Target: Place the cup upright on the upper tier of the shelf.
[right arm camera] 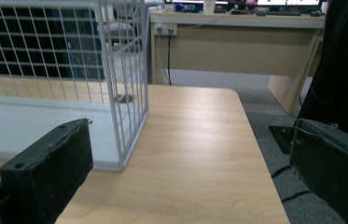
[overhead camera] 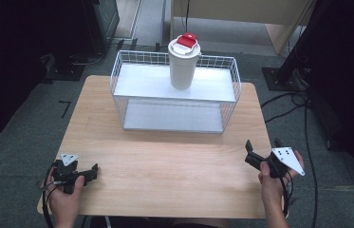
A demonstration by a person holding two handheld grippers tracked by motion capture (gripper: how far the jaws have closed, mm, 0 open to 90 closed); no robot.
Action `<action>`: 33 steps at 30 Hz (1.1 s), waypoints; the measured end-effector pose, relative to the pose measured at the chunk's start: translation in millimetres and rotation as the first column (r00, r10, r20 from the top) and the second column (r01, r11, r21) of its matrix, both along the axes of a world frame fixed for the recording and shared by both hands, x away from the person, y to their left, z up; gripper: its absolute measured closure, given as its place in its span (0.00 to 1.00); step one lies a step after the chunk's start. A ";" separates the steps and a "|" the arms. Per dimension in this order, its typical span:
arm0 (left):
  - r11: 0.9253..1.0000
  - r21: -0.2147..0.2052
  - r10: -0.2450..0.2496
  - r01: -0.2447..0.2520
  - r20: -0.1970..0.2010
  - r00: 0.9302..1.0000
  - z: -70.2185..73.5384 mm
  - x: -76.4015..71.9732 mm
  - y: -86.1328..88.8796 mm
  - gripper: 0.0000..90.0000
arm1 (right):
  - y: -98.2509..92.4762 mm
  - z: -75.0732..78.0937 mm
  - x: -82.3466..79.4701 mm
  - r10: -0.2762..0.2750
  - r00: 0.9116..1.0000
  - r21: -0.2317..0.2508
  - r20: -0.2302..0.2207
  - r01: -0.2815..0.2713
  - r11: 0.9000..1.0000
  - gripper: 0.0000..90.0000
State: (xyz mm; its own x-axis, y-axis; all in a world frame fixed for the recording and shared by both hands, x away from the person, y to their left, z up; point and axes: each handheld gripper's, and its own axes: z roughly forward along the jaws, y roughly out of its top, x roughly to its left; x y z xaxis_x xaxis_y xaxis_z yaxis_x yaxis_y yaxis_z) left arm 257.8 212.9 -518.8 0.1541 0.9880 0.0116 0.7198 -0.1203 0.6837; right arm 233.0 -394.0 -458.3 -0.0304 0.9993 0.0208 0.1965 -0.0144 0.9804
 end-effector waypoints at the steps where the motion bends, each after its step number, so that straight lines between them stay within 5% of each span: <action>1: 1.000 0.000 0.000 0.000 0.000 1.000 0.0 0.0 0.0 0.00 | -0.5 -2.3 -1.2 -0.002 1.000 0.002 -0.008 0.002 1.000 0.00; 19: 1.000 0.000 0.000 0.000 0.000 1.000 0.0 0.0 0.0 0.00 | -12.3 -50.0 -33.7 -0.034 0.984 -0.026 -0.176 0.030 0.999 0.00; 28: 1.000 0.000 0.000 0.000 0.000 1.000 0.0 0.0 0.0 0.00 | -15.6 -59.7 -41.3 -0.065 0.959 -0.045 -0.276 0.054 0.998 0.00; 33: 1.000 0.000 0.000 0.000 0.000 1.000 0.0 0.0 0.0 0.00 | -18.2 -62.2 -39.3 -0.076 0.935 -0.039 -0.347 0.066 0.997 0.00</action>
State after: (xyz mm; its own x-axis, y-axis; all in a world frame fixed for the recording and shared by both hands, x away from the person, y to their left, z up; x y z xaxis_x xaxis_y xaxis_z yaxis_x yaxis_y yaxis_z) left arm 257.8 212.9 -518.8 0.1541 0.9880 0.0117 0.7199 -0.1204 0.6836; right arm 193.8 -412.2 -520.5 0.0450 0.9989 -0.0093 0.5246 -0.0157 0.8512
